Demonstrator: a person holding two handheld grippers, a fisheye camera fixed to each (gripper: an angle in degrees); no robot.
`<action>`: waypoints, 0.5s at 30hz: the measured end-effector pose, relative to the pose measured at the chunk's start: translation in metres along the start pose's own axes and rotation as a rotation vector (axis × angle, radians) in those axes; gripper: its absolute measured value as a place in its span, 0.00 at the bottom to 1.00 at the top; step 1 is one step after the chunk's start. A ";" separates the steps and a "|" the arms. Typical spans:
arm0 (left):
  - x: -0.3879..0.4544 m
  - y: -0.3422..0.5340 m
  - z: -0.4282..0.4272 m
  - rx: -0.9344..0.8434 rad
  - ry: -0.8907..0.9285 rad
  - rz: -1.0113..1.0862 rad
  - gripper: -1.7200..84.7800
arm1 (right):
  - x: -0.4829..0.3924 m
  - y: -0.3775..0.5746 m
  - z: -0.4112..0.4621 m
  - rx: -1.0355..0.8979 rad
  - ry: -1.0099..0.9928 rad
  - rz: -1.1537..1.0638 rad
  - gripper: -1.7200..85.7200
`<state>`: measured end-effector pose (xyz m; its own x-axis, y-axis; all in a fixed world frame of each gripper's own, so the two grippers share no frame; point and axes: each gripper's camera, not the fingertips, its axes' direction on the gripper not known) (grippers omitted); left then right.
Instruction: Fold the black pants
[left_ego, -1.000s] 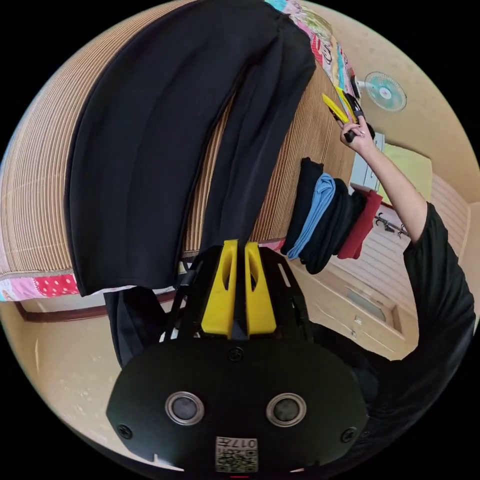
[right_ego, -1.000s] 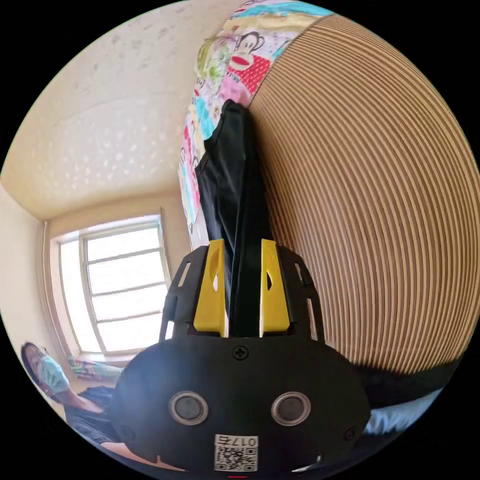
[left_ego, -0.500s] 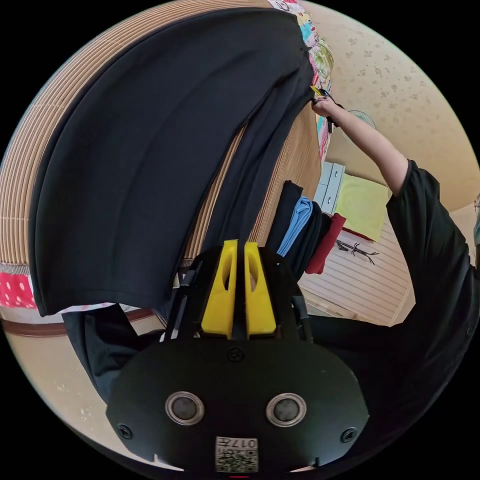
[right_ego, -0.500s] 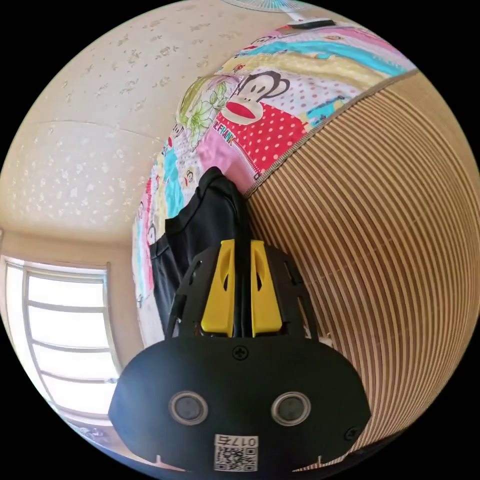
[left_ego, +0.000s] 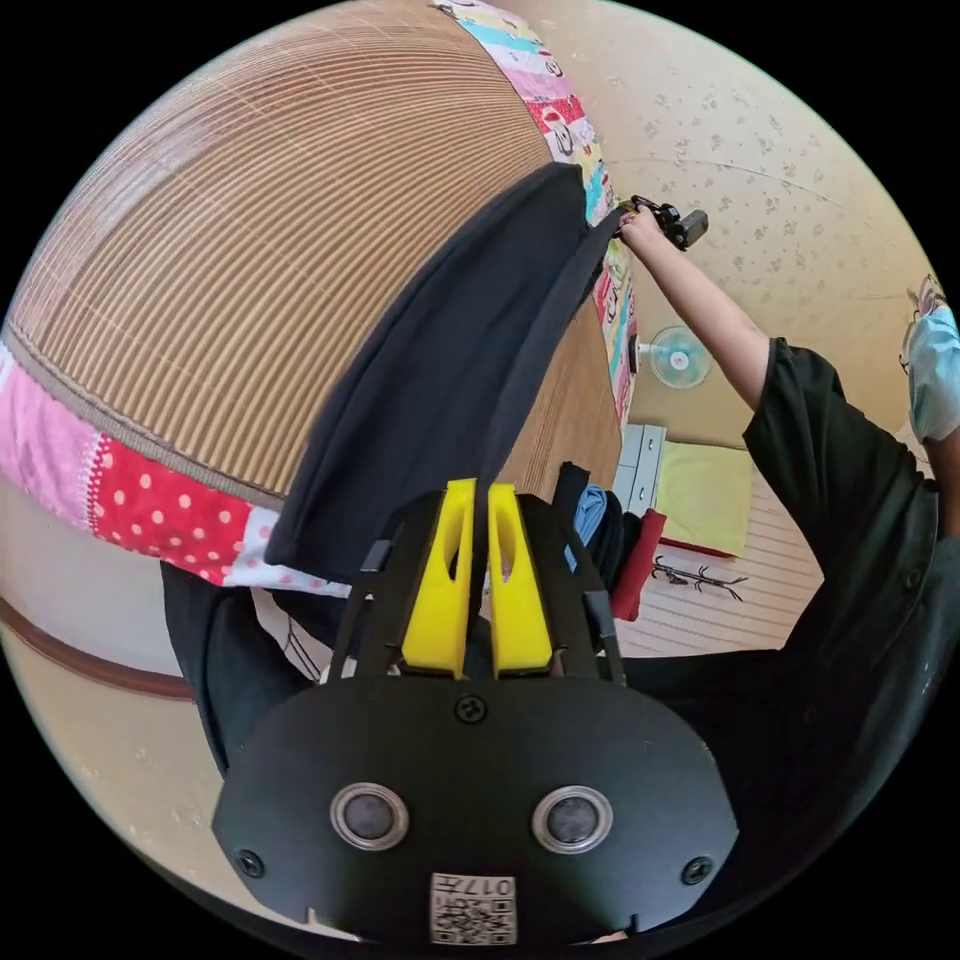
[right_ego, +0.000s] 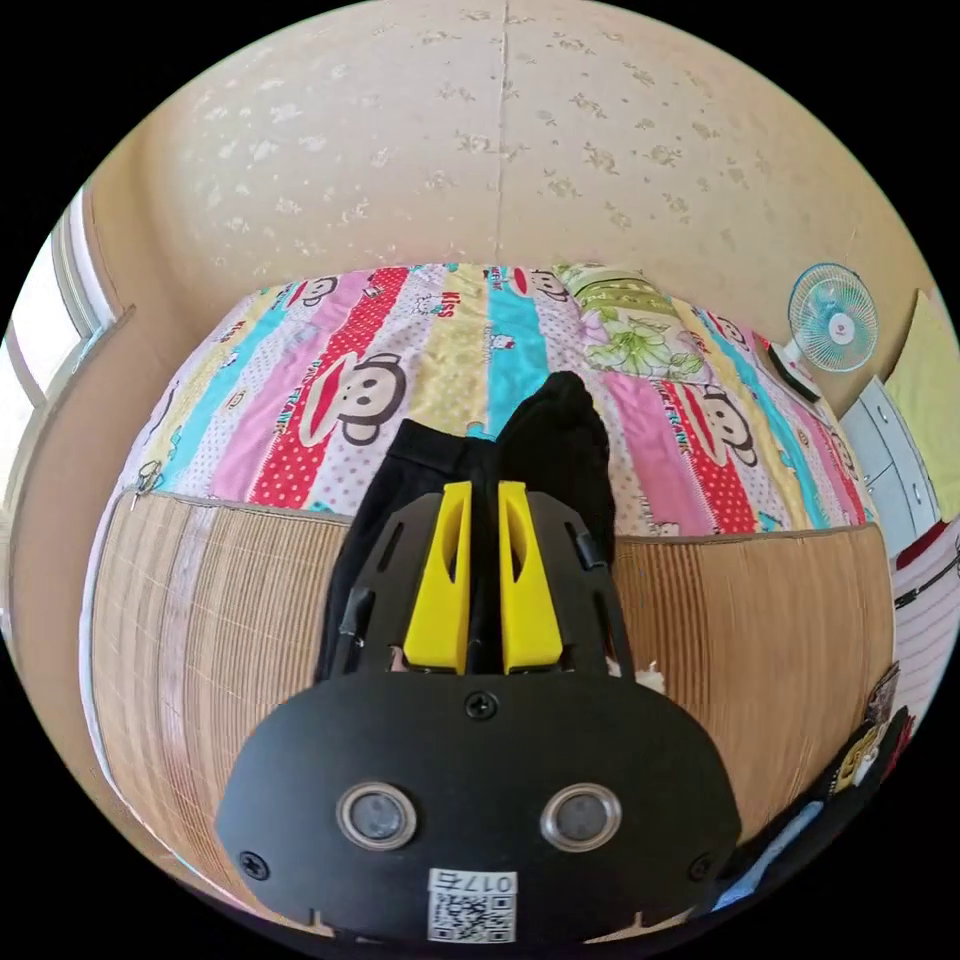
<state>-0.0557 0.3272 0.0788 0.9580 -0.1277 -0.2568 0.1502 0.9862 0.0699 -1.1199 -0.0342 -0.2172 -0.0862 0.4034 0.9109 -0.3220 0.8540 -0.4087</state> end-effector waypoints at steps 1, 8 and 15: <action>-0.011 -0.003 -0.005 -0.008 -0.013 -0.022 0.02 | -0.004 0.004 0.009 -0.012 -0.030 0.005 0.06; -0.044 -0.006 -0.007 -0.069 -0.036 -0.030 0.03 | -0.042 0.066 0.068 -0.146 0.038 -0.194 0.08; -0.035 -0.015 -0.022 -0.149 -0.039 0.036 0.03 | -0.038 0.092 0.073 -0.199 0.051 -0.188 0.14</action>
<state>-0.0963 0.3192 0.0657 0.9713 -0.0931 -0.2189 0.0803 0.9945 -0.0666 -1.2155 0.0049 -0.2851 0.0068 0.2440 0.9698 -0.1354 0.9611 -0.2408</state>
